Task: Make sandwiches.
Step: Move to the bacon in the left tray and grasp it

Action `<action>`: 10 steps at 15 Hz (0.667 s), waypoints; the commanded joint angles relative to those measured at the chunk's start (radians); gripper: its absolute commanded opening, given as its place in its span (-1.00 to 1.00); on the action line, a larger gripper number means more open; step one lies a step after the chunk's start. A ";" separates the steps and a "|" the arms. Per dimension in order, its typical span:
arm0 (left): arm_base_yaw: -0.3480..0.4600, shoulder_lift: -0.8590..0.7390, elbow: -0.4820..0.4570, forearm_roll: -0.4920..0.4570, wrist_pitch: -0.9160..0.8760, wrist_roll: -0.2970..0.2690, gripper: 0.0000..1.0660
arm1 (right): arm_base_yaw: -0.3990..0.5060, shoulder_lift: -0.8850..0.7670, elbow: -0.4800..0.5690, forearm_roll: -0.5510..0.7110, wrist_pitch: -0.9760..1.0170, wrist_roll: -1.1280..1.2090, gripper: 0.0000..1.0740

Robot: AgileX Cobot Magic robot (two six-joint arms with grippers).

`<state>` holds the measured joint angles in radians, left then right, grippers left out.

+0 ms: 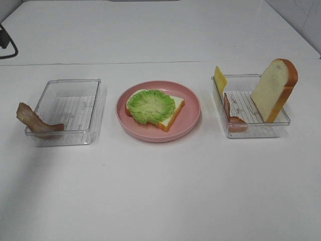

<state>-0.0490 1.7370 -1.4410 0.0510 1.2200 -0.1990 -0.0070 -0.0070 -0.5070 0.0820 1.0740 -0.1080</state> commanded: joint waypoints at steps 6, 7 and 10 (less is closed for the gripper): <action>0.006 0.079 0.098 -0.121 -0.195 0.001 0.27 | -0.004 -0.009 0.001 0.002 -0.011 -0.006 0.37; 0.006 0.106 0.098 -0.121 -0.214 0.002 0.27 | -0.004 -0.009 0.001 0.002 -0.011 -0.006 0.37; 0.006 0.181 0.098 -0.132 -0.321 0.018 0.05 | -0.004 -0.009 0.001 0.002 -0.011 -0.006 0.37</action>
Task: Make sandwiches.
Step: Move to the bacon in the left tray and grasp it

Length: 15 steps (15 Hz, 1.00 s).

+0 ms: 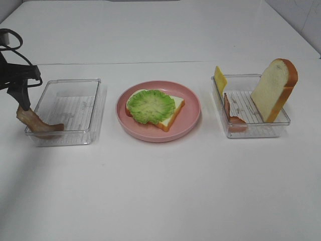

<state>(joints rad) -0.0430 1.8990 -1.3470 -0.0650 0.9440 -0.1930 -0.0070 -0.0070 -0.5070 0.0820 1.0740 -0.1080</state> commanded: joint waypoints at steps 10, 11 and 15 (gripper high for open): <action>0.000 0.102 0.001 -0.094 -0.131 0.061 -0.04 | -0.004 -0.009 0.001 0.002 -0.011 -0.006 0.37; 0.000 0.110 0.001 -0.101 -0.132 0.064 -0.11 | -0.004 -0.009 0.001 0.002 -0.011 -0.006 0.37; 0.000 0.108 -0.003 -0.106 -0.135 0.082 -0.25 | -0.004 -0.009 0.001 0.002 -0.011 -0.006 0.37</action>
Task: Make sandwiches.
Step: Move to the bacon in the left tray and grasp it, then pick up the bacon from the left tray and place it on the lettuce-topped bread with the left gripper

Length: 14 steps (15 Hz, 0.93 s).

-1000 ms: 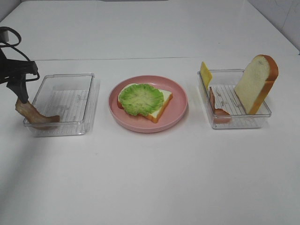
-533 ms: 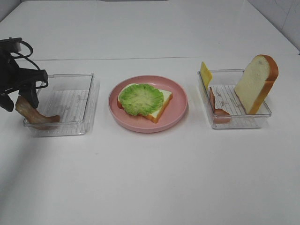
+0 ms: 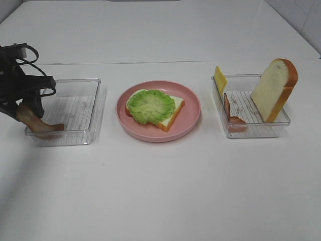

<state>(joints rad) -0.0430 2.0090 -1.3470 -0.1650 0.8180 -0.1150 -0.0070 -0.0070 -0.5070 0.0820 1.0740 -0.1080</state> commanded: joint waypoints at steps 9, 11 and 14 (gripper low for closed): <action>0.000 -0.002 -0.004 -0.007 -0.007 0.004 -1.00 | -0.004 -0.009 0.001 0.002 -0.011 -0.006 0.37; -0.003 -0.003 -0.019 -0.056 0.006 0.032 -1.00 | -0.004 -0.009 0.001 0.002 -0.011 -0.006 0.37; -0.008 -0.012 -0.064 -0.225 0.013 0.126 -1.00 | -0.004 -0.009 0.001 0.002 -0.011 -0.006 0.37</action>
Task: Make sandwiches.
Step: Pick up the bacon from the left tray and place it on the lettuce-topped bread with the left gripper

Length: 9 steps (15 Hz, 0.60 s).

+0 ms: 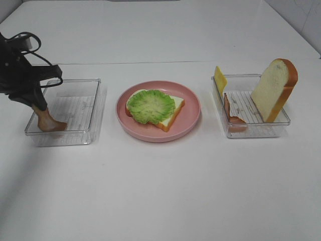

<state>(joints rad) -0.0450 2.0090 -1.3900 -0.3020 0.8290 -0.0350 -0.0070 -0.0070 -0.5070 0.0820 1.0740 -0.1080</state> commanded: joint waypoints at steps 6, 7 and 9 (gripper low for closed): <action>-0.018 -0.012 -0.073 -0.512 -0.036 0.309 -1.00 | -0.004 -0.009 0.001 0.002 -0.011 -0.006 0.37; -0.051 -0.011 -0.073 -0.643 -0.068 0.382 -1.00 | -0.004 -0.009 0.001 0.002 -0.011 -0.006 0.37; -0.091 -0.011 -0.073 -0.726 -0.113 0.429 -1.00 | -0.004 -0.009 0.001 0.002 -0.011 -0.006 0.37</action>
<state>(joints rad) -0.1290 2.0090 -1.4590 -0.9890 0.7320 0.3800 -0.0070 -0.0070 -0.5070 0.0820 1.0740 -0.1080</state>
